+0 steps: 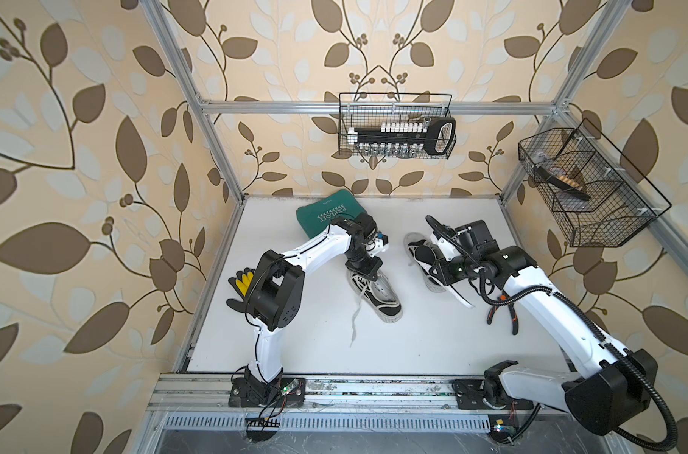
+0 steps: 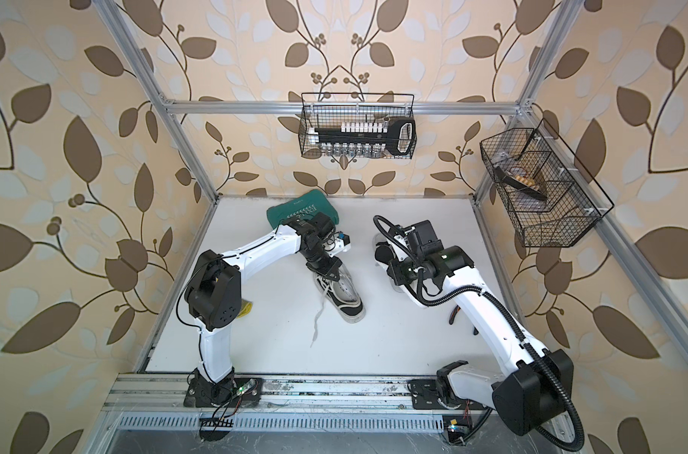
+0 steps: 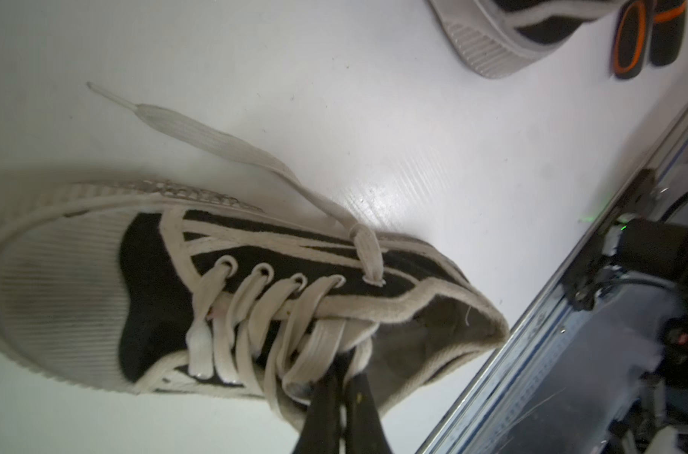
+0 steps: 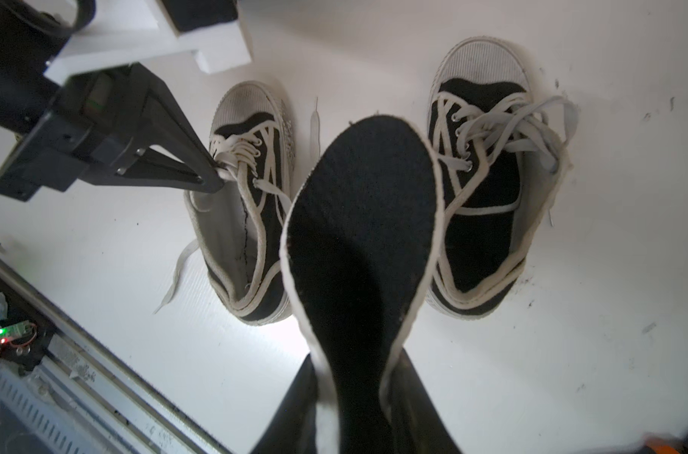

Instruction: Insert the insole into the shoe

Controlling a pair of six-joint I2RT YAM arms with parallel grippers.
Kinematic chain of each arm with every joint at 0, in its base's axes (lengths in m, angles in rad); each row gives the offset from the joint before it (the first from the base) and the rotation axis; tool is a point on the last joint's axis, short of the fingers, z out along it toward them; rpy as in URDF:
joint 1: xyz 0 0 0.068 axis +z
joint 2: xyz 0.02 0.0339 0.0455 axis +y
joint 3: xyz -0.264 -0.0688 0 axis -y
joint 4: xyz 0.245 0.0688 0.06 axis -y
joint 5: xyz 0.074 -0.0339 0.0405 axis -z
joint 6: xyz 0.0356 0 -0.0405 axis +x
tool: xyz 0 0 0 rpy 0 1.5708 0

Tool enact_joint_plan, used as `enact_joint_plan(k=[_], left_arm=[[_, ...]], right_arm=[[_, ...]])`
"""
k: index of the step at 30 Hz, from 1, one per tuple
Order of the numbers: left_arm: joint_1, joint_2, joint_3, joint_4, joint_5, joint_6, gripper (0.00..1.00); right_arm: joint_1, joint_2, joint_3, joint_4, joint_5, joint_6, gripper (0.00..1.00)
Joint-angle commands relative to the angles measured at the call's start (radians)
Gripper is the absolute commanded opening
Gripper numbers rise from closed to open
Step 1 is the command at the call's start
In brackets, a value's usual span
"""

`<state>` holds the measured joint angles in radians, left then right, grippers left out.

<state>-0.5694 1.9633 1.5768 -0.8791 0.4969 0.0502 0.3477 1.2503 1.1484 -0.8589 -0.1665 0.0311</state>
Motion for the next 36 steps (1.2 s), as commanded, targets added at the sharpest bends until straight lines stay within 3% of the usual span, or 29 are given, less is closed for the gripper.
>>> enact_joint_plan(k=[1,10,36], left_arm=[[0.015,-0.091,-0.080,0.172,0.194,-0.115,0.00],[0.039,-0.095,-0.185,0.350,0.307,-0.205,0.00],[0.086,-0.112,-0.316,0.551,0.481,-0.353,0.00]], right_arm=[[0.026,0.024,0.041,-0.112,-0.034,-0.077,0.27],[0.148,0.110,0.078,-0.198,0.008,-0.112,0.25],[0.255,0.274,0.217,-0.262,0.019,-0.121,0.21]])
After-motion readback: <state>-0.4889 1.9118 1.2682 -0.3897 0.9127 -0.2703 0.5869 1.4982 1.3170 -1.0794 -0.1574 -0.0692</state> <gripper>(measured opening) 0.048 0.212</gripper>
